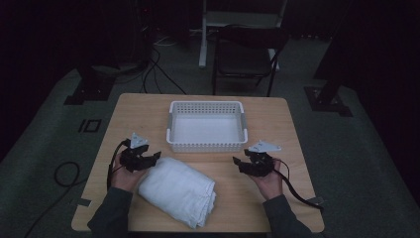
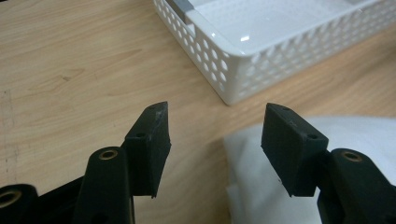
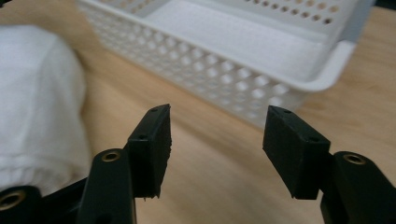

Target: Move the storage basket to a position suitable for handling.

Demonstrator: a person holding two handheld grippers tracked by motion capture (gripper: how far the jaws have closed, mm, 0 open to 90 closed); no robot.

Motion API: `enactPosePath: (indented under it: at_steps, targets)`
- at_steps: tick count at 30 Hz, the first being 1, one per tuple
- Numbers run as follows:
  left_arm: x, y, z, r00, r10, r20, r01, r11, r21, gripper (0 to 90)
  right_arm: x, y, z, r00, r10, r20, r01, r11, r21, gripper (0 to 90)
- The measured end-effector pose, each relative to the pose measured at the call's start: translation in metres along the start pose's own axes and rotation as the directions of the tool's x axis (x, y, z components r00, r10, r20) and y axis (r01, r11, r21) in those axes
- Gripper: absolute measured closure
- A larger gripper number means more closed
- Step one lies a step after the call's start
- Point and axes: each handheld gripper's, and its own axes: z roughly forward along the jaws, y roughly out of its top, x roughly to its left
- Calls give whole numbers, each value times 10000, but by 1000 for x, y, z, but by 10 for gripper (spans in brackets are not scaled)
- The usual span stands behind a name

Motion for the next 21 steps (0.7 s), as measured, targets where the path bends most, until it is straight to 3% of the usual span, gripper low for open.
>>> enactPosePath:
  at_steps: [2, 4, 6, 12, 17, 18, 21]
  targets:
    - [-3, -3, -4, 10000, 80, 31, -80, 10000, -24, 412, 9, -5, -2, 9992, 92, -387, -92, 10000, 10, 378]
    - [-7, -5, -9, 9998, 123, 141, -122, 9999, -54, 411, 13, -6, -3, 9987, 109, -489, -106, 9999, 53, 362]
    - [-11, -8, -12, 9995, 268, 167, -267, 9996, -67, 408, 25, -8, -4, 9985, -161, -517, 167, 9998, 111, 317]
    - [-21, -17, -18, 9988, 447, 221, -446, 9990, -67, 400, 57, -5, -5, 9902, -609, -1260, 609, 9981, -38, 271]
    - [-26, -25, -18, 9981, 499, 365, -504, 9986, 127, 396, 70, -7, 1, 9802, -542, -1903, 573, 9983, 106, 256]
    - [-27, -27, -18, 9981, 492, 368, -498, 9986, 153, 394, 77, -9, 3, 9731, -557, -2236, 624, 9978, 233, 234]
    - [-29, -33, -20, 9982, 414, 434, -421, 9990, 162, 393, 84, -13, 7, 9641, -452, -2618, 583, 9974, 423, 207]
